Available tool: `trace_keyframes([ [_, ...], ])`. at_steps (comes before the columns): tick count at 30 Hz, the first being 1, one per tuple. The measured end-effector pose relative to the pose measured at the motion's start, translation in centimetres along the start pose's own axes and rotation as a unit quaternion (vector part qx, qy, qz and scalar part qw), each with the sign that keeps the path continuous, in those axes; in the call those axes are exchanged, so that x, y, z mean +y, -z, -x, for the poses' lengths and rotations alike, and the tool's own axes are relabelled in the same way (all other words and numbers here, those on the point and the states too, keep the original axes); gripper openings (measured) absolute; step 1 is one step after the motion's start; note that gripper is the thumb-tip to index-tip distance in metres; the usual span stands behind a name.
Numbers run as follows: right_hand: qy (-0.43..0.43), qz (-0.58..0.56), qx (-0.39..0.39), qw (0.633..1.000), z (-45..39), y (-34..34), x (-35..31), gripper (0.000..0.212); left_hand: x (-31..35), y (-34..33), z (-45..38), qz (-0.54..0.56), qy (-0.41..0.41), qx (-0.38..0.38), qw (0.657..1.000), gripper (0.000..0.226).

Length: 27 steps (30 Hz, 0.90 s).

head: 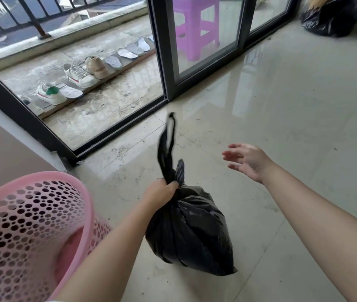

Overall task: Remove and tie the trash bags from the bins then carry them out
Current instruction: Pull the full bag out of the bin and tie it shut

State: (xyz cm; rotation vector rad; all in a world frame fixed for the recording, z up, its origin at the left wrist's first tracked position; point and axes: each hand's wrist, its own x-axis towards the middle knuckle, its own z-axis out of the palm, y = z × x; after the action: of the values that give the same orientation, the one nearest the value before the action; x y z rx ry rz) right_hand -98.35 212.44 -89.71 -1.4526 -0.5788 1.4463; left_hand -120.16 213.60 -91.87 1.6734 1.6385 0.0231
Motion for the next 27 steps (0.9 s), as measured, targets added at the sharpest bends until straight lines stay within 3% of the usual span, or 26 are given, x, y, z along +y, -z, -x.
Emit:
trace_keyframes([
  [3, 0.062, 0.228, -0.025, 0.971, 0.3, -0.4, 0.4, 0.029, -0.2, 0.5, 0.2, 0.067, 0.018, -0.043, 0.997, 0.029],
  [6, 0.155, 0.435, -0.119, 0.879, 0.8, -1.9, 0.2, 0.058, 0.2, 0.7, 0.5, 0.058, 0.008, -0.102, 0.993, 0.027],
  [8, 0.15, 0.54, -0.176, 0.809, 0.9, -3.5, 0.9, 0.068, 0.7, 0.8, 0.5, 0.041, -0.002, -0.118, 0.992, 0.026],
  [11, 0.115, 0.677, -0.198, 0.699, 0.5, -4.9, 2.8, 0.049, 0.9, 0.8, 0.6, 0.021, -0.024, -0.128, 0.991, 0.037],
  [13, 0.125, 0.726, -0.178, 0.653, 0.3, -5.1, 3.1, 0.031, 0.4, 1.0, 0.5, 0.029, -0.03, -0.14, 0.989, 0.039],
  [15, 0.122, 0.7, -0.162, 0.685, 0.4, -5.2, 2.3, 0.021, -0.2, 1.3, 0.3, 0.047, -0.024, -0.138, 0.989, 0.043],
  [18, 0.095, 0.611, -0.157, 0.77, 0.9, -4.8, 0.4, 0.022, -0.5, 2.0, 0.3, 0.128, -0.001, -0.15, 0.98, 0.04],
  [22, 0.029, 0.431, -0.181, 0.883, 2.4, -3.9, -2.3, 0.026, -1.6, 2.5, 0.0, 0.223, 0.04, -0.219, 0.949, 0.029],
  [24, 0.009, 0.367, -0.198, 0.909, 3.3, -3.7, -3.2, 0.023, -1.8, 2.5, -0.3, 0.252, 0.051, -0.224, 0.94, 0.022],
  [27, -0.002, 0.343, -0.162, 0.925, 4.4, -4.5, -3.1, 0.025, -1.8, 2.4, -1.0, 0.277, 0.058, -0.185, 0.941, 0.019],
])
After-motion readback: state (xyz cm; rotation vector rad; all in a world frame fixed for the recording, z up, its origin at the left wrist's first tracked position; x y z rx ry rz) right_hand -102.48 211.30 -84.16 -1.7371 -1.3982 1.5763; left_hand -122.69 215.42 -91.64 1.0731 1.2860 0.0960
